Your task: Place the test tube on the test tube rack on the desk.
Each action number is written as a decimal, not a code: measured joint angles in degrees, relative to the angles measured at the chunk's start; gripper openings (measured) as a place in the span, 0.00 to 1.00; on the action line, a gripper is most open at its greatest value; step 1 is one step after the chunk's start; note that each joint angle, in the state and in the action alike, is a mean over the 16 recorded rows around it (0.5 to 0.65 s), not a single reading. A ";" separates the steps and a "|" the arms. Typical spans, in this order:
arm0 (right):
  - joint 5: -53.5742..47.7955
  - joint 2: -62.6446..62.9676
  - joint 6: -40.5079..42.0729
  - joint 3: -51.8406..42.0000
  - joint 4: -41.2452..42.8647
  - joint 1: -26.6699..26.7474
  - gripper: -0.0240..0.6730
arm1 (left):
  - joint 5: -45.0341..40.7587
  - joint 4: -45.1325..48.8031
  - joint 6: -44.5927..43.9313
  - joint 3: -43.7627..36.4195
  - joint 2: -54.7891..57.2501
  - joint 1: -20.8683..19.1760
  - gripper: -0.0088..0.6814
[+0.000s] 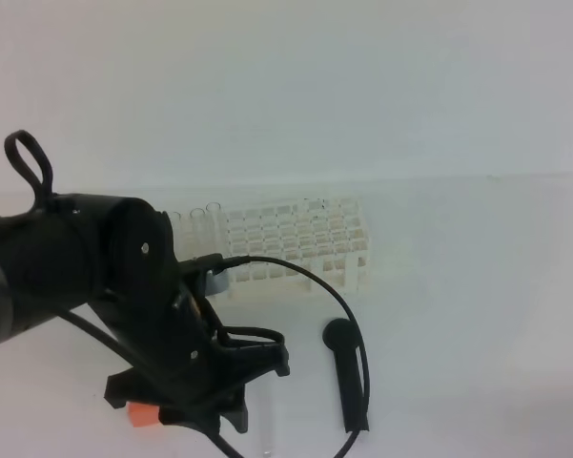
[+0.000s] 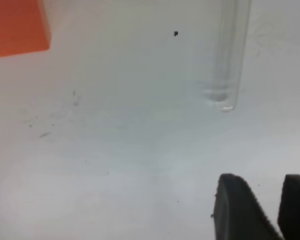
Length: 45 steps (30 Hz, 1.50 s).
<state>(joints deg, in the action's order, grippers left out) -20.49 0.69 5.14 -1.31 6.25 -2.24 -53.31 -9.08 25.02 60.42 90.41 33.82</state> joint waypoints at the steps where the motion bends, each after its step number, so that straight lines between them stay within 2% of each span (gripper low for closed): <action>1: 0.00 0.00 0.00 0.00 0.00 0.00 0.03 | 0.40 0.27 0.63 0.02 0.29 0.17 0.39; 6: 0.00 0.00 0.00 0.00 0.00 0.00 0.03 | 2.22 1.81 3.55 0.74 2.39 1.40 0.52; 10: 0.00 0.00 0.00 0.00 0.00 0.00 0.03 | 2.88 4.35 5.37 2.30 5.12 2.95 0.57; 19: 0.00 0.00 0.00 0.00 0.00 0.00 0.03 | 0.01 9.21 8.00 8.09 12.74 5.66 0.57; 26: 0.00 0.00 0.00 0.00 0.00 0.00 0.03 | -1.94 10.79 8.52 11.41 16.95 6.25 0.57; 45: 0.00 0.00 0.00 0.00 0.00 0.00 0.03 | -0.83 10.86 8.28 12.56 20.52 6.26 0.57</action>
<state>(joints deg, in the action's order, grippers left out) -20.49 0.69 5.14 -1.31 6.25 -2.24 -54.13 1.79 33.30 72.97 110.93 40.08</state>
